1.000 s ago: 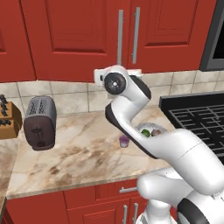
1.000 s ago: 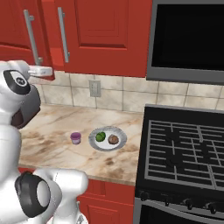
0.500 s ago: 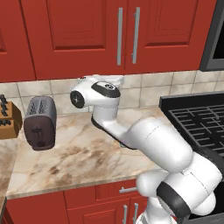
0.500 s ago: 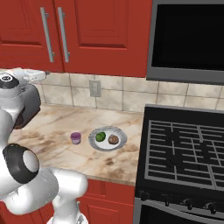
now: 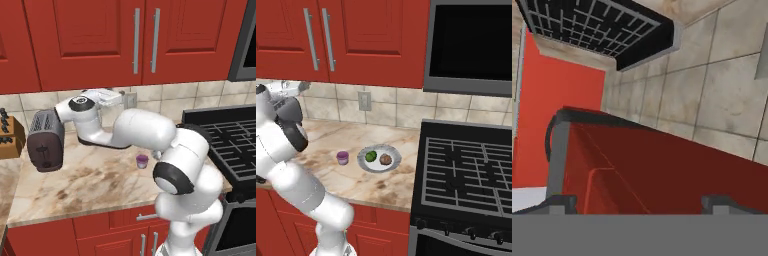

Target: Pick the avocado and bread from the counter and place them on the plate. Then pick the jam from the cabinet and place it next to the plate. Lastly close the cabinet door.

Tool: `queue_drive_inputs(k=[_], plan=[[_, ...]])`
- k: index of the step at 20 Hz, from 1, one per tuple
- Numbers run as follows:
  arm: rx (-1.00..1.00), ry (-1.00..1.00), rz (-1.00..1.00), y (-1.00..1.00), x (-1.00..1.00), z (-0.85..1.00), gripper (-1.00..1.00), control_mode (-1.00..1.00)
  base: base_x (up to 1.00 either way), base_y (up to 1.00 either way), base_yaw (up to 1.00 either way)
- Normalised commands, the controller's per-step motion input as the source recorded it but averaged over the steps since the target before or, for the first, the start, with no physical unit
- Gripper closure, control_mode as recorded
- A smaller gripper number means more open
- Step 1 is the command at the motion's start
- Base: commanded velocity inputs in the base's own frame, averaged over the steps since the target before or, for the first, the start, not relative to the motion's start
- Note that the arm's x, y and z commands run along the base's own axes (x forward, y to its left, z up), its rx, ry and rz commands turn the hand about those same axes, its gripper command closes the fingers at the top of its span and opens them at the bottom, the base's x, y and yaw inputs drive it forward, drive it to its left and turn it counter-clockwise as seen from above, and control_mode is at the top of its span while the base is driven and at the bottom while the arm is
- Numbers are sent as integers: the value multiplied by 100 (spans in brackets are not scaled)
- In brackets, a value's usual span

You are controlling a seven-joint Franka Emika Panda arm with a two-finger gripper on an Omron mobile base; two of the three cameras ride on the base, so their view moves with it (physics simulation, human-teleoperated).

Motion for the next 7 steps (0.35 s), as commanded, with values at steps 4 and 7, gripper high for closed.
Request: queue_drive_inputs(k=[4,7], plan=[[-3,2,-53,7,61,7,-100,-100,0,0,0],[0,0,-47,-51,-31,-1,-100,-100,0,0,0]])
